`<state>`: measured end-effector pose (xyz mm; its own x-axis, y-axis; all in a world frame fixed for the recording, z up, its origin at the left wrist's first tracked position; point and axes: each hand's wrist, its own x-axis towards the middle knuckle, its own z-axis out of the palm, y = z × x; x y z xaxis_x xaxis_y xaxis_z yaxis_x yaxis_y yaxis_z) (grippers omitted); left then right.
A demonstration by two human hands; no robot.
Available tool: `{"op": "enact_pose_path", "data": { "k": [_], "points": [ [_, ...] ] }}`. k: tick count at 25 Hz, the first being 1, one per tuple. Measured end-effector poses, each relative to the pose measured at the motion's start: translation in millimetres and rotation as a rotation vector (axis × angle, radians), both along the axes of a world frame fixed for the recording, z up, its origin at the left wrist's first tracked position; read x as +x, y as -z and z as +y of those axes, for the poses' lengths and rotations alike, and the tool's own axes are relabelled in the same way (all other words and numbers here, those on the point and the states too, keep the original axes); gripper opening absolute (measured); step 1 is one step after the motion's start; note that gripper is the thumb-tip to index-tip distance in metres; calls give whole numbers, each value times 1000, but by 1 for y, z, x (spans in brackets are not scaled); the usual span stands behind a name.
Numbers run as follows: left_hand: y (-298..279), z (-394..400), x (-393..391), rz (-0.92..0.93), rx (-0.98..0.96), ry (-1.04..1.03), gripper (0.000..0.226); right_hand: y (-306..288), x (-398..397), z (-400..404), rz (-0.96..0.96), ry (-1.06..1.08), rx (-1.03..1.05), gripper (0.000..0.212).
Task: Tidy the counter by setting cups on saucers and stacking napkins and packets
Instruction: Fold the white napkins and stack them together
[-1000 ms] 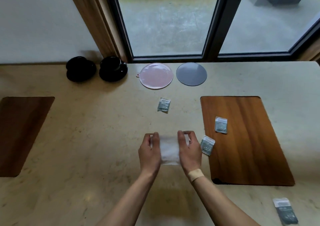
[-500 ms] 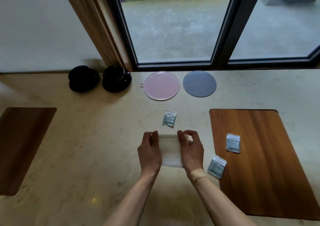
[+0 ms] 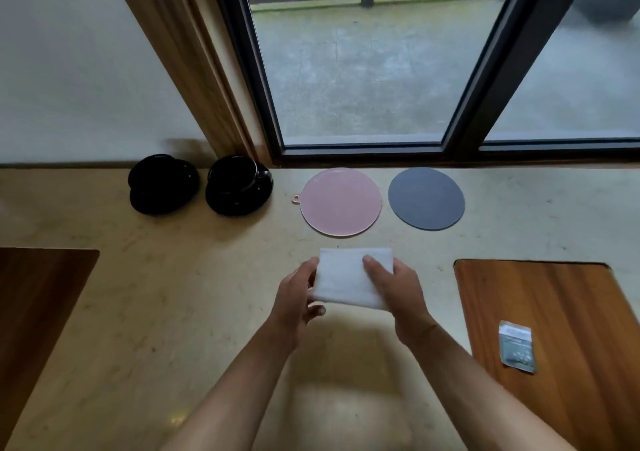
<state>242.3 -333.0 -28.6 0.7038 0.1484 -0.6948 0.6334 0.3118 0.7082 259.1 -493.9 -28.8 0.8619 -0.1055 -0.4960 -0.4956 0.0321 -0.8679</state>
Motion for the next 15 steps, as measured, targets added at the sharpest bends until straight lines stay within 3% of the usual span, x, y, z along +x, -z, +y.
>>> {"op": "enact_pose_path", "data": {
  "k": [2,9,15],
  "points": [
    [4,7,24,-67,94,50,11,2,27,0,13,-46,-12,16],
    [12,24,109,-219,435,164,13,3,106,-1,86,-62,-9,13],
    [41,34,162,-218,584,215,11,25,157,7,-14,-17,-306,16]
  ]
}}
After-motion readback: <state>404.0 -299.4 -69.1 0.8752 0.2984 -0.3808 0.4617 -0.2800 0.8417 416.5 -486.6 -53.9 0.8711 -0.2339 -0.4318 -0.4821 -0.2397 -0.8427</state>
